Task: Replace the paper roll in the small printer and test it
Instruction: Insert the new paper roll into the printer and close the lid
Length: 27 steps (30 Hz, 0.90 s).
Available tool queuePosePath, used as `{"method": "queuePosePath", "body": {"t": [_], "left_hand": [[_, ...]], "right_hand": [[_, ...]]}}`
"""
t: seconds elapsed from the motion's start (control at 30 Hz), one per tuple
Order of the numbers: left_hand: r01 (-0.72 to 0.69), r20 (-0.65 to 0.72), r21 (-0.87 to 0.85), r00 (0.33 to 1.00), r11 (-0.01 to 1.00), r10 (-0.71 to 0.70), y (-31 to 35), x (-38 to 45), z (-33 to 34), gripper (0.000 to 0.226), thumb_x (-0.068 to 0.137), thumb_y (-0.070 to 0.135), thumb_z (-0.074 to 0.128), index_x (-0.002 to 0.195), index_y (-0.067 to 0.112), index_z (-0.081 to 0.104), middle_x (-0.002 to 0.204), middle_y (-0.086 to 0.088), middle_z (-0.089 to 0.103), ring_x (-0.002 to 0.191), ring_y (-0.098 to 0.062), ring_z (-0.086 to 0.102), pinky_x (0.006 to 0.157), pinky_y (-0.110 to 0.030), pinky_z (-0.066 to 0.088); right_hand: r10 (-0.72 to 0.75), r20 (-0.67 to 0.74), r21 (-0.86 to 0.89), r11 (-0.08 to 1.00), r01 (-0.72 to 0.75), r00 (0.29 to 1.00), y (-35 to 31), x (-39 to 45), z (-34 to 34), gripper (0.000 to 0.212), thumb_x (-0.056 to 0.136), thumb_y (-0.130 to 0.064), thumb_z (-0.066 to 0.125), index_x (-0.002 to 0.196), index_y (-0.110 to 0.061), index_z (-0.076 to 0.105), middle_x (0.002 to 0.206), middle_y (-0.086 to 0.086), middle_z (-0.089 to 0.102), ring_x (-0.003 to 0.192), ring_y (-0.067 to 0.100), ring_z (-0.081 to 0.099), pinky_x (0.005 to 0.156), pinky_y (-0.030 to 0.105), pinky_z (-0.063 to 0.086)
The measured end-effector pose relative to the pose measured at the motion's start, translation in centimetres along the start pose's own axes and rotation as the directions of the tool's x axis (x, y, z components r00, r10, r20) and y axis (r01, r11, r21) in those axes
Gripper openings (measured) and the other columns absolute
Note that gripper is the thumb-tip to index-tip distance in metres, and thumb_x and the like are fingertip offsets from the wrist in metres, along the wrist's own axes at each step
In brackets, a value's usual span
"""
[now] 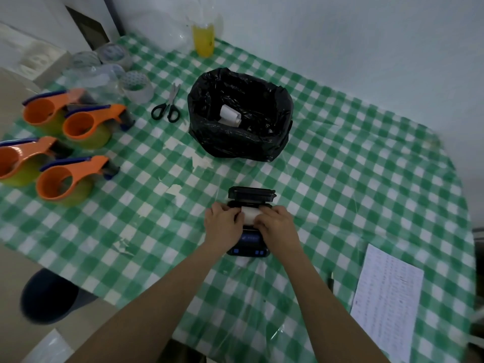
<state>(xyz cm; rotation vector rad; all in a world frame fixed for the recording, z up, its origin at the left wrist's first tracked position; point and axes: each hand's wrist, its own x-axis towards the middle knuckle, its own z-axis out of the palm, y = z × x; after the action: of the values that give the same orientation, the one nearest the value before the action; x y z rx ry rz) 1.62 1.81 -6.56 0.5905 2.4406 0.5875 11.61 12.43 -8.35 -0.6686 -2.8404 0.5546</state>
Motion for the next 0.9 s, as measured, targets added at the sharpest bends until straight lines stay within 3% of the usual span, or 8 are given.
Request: {"method": "queuePosePath", "body": {"t": [0.13,0.27,0.37,0.5,0.6,0.7,0.9], "left_hand": [[-0.005,-0.139,-0.169,0.99,0.986,-0.019,-0.5,0.2,-1.4,0.025,0.086,0.011,0.051,0.11,0.005,0.056,0.119,-0.018,0.048,0.113,-0.034,0.04,0.096,-0.033,0.029],[-0.25,-0.217,-0.057,0.948,0.967,0.232,0.0,1.4,-2.9,0.024,0.088,0.011,0.052,0.111,0.003,0.054,0.124,-0.017,0.052,0.118,-0.033,0.045,0.101,-0.037,0.034],[-0.321,-0.226,-0.042,0.925,0.946,0.304,0.2,2.4,-3.8,0.023,0.091,0.017,0.05,0.11,0.005,0.053,0.116,-0.015,0.057,0.111,-0.031,0.05,0.093,-0.036,0.04],[-0.421,-0.023,-0.049,0.907,0.906,0.421,1.3,3.9,-4.9,0.04,0.096,0.023,0.041,0.135,0.013,0.041,0.142,-0.01,0.046,0.132,-0.024,0.039,0.108,-0.035,0.033],[-0.494,0.085,0.024,0.867,0.869,0.491,2.2,4.5,-5.0,0.031,0.096,0.02,0.043,0.122,0.011,0.057,0.128,-0.009,0.06,0.118,-0.024,0.053,0.095,-0.03,0.041],[-0.484,0.087,-0.014,0.871,0.875,0.484,2.4,4.1,-5.0,0.027,0.091,0.016,0.052,0.115,0.01,0.063,0.116,-0.009,0.065,0.105,-0.024,0.058,0.085,-0.026,0.041],[-0.485,0.093,-0.04,0.869,0.874,0.487,0.9,2.6,-4.7,0.025,0.087,0.016,0.059,0.11,0.011,0.067,0.118,-0.007,0.064,0.11,-0.021,0.055,0.091,-0.023,0.039]], "right_hand": [[0.079,0.137,0.004,0.997,-0.08,0.987,-0.5,0.7,-0.3,0.003,0.07,-0.009,0.067,0.068,-0.01,0.069,0.089,0.006,0.074,0.083,0.033,0.058,0.072,0.041,0.048],[0.015,0.073,-0.062,0.998,-0.011,0.997,-0.2,0.0,-0.3,0.009,0.062,-0.009,0.073,0.063,-0.018,0.07,0.089,0.005,0.074,0.076,0.032,0.062,0.067,0.037,0.053],[0.029,0.015,-0.027,0.999,-0.029,0.999,-0.2,-0.7,0.1,0.006,0.063,-0.01,0.072,0.064,-0.016,0.072,0.096,0.011,0.074,0.082,0.033,0.065,0.07,0.036,0.056],[0.042,-0.002,-0.046,0.998,-0.042,0.999,-0.2,-0.4,0.2,0.005,0.065,-0.011,0.072,0.065,-0.016,0.073,0.095,0.009,0.074,0.082,0.033,0.066,0.069,0.038,0.057],[0.051,-0.03,-0.077,0.996,-0.053,0.998,-0.5,-0.5,0.1,0.008,0.064,-0.011,0.076,0.065,-0.017,0.071,0.089,0.008,0.073,0.078,0.031,0.064,0.065,0.035,0.056],[0.077,-0.094,-0.09,0.992,-0.086,0.993,-0.8,-1.0,0.2,0.008,0.068,-0.009,0.073,0.068,-0.016,0.07,0.076,0.007,0.062,0.068,0.029,0.057,0.058,0.032,0.049],[0.039,-0.149,-0.109,0.993,-0.055,0.988,-1.1,-2.1,0.7,0.013,0.068,-0.005,0.073,0.075,-0.016,0.07,0.071,0.003,0.062,0.06,0.024,0.054,0.055,0.028,0.045]]}}
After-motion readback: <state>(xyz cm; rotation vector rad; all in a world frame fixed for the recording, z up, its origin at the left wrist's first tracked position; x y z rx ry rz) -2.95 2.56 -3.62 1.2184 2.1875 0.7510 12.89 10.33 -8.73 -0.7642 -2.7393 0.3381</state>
